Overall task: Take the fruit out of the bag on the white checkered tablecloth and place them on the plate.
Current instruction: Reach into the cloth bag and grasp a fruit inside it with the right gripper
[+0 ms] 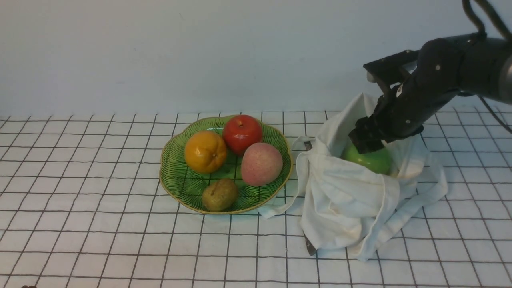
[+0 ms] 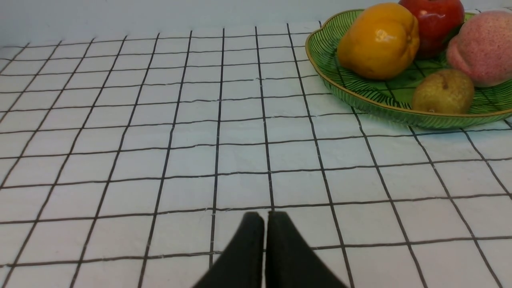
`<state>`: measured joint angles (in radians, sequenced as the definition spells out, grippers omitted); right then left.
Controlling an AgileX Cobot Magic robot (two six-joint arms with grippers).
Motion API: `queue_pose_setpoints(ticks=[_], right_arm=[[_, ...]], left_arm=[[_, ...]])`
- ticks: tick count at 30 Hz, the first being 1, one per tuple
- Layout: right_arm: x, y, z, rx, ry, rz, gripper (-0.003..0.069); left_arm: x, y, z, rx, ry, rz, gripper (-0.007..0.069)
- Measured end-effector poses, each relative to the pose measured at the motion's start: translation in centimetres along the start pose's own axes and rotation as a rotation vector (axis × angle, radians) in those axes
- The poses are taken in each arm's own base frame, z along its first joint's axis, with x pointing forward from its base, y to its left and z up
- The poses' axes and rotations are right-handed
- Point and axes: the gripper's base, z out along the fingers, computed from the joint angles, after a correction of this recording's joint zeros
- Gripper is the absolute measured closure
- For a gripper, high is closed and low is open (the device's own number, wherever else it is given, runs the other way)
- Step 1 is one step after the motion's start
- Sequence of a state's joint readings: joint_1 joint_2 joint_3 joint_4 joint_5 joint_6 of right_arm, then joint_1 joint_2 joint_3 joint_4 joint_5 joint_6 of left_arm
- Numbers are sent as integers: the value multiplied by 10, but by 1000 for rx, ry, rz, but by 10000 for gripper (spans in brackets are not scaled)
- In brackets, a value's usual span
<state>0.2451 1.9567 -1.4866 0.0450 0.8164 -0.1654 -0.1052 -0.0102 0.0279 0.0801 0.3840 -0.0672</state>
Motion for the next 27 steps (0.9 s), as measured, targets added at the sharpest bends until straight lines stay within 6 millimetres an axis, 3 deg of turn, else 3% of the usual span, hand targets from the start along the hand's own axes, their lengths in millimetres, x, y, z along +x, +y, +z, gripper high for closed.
queue_pose_setpoints(ticks=[2,6,11,18,27], right_arm=[[1,-2,10,16,3,63,13],[5,-3,27,35,26,106,-28],[2,-4,34,41,11,123,-30],[1,-4,35,42,1,124,41],[2,-4,29,41,16,114,41]], left_arm=[[0,0,0,0,0,0,632],[0,0,0,0,0,0,632],[0,0,0,0,0,0,632],[0,0,0,0,0,0,632],[0,0,0,0,0,0,632]])
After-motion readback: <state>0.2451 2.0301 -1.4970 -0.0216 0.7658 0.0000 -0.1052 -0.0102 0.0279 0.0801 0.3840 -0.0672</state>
